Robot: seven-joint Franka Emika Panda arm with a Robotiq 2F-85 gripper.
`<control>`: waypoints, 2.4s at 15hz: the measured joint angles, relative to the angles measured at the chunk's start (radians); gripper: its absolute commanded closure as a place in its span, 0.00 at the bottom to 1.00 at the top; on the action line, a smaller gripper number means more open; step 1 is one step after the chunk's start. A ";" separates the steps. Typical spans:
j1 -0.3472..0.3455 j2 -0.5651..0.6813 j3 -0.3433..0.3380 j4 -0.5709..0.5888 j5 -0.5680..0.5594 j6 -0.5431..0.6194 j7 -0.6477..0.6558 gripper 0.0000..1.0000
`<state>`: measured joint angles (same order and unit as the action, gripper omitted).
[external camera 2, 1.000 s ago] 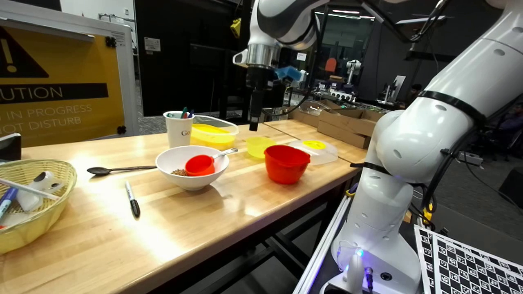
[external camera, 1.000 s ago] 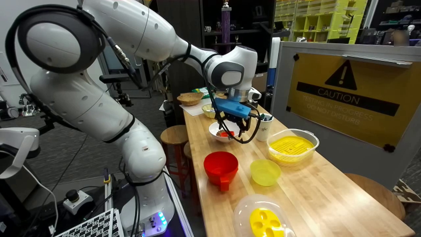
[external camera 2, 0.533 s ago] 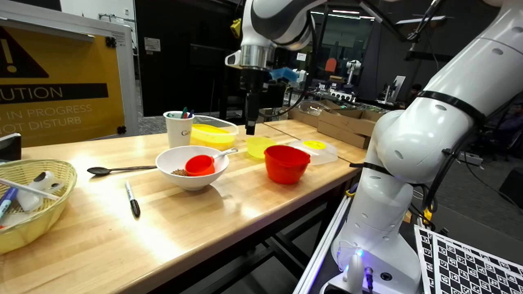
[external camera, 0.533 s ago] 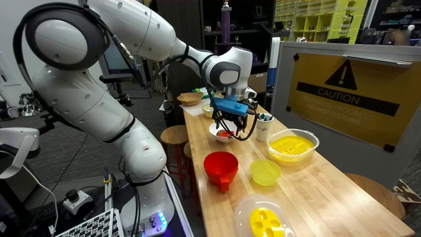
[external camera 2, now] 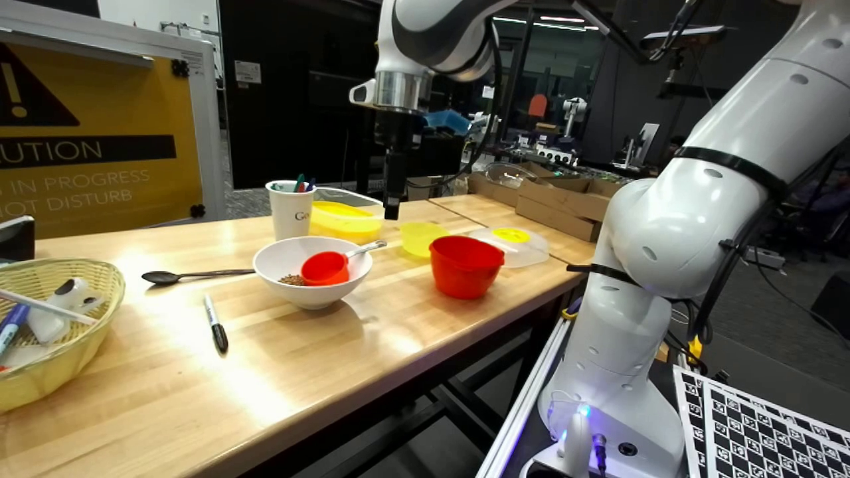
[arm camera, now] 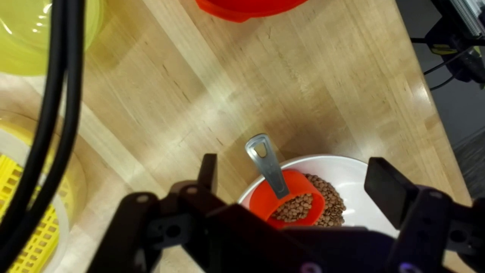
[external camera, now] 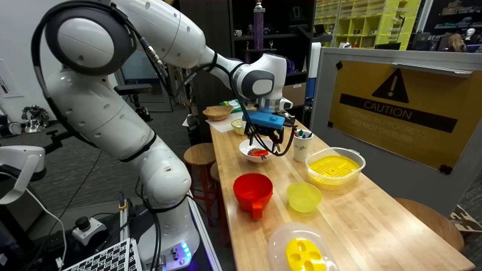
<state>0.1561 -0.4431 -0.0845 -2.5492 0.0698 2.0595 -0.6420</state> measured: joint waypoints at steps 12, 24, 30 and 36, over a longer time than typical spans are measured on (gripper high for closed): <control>-0.011 0.119 -0.010 0.062 0.000 0.003 -0.001 0.00; -0.011 0.170 -0.002 0.049 0.000 -0.001 -0.018 0.00; -0.015 0.176 0.002 0.030 0.000 -0.001 -0.020 0.00; -0.020 0.176 0.005 0.027 0.000 0.000 -0.020 0.00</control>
<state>0.1361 -0.2666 -0.0794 -2.5218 0.0698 2.0595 -0.6621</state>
